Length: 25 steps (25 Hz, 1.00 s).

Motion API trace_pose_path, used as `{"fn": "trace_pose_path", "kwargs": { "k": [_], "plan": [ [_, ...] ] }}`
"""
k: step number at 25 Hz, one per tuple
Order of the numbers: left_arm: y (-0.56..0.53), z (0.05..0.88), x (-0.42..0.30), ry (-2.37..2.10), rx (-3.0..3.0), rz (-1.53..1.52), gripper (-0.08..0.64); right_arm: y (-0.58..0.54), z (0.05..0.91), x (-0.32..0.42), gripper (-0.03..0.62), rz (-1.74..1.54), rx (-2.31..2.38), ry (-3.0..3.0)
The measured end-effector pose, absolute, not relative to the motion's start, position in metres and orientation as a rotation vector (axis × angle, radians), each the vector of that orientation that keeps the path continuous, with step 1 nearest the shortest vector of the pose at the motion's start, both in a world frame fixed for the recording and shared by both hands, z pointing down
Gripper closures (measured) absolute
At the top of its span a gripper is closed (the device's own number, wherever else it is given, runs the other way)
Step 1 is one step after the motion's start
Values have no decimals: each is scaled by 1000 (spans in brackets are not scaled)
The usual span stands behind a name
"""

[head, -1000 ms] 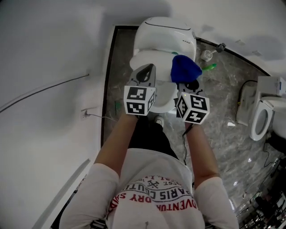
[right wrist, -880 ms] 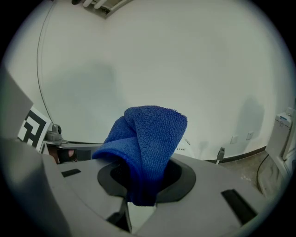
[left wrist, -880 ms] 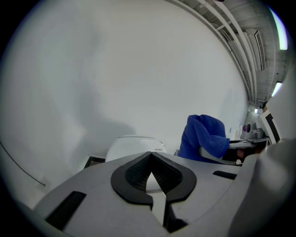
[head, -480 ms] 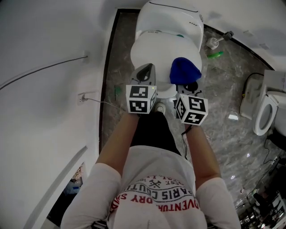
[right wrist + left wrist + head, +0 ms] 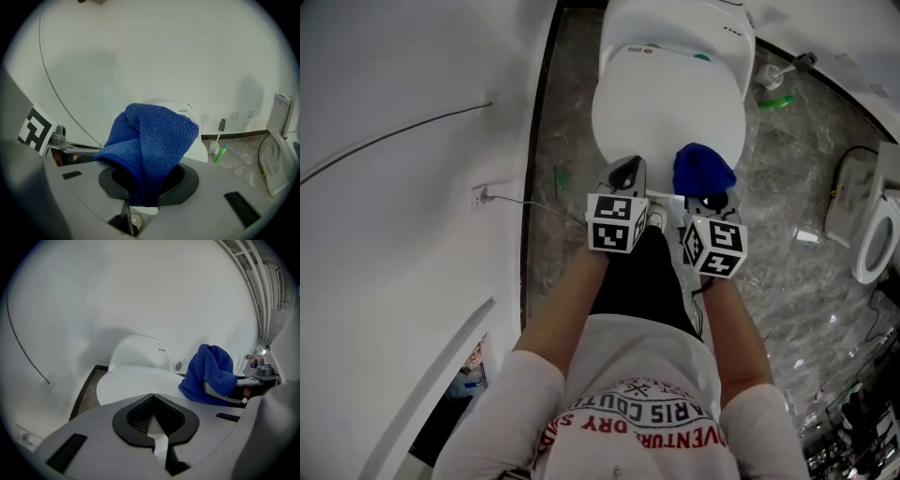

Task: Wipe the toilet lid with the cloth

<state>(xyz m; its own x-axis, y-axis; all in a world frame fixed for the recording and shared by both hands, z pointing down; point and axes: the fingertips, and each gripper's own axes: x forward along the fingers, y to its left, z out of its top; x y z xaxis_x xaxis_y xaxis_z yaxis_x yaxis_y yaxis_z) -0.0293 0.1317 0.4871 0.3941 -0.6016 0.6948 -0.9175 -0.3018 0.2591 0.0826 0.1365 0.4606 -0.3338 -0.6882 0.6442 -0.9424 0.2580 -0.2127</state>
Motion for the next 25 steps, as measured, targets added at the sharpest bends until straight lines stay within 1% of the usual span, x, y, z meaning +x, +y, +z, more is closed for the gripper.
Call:
{"fn": "trace_pose_path", "kwargs": {
  "k": [14, 20, 25],
  "plan": [
    [174, 596, -33, -1286, 1879, 663, 554, 179, 567, 80, 505, 904, 1450, -2108],
    [184, 644, -29, -1270, 1824, 708, 554, 191, 612, 84, 505, 935, 1371, -2109],
    [188, 675, -34, -1234, 1758, 684, 554, 196, 643, 79, 505, 947, 1280, -2094]
  ]
}}
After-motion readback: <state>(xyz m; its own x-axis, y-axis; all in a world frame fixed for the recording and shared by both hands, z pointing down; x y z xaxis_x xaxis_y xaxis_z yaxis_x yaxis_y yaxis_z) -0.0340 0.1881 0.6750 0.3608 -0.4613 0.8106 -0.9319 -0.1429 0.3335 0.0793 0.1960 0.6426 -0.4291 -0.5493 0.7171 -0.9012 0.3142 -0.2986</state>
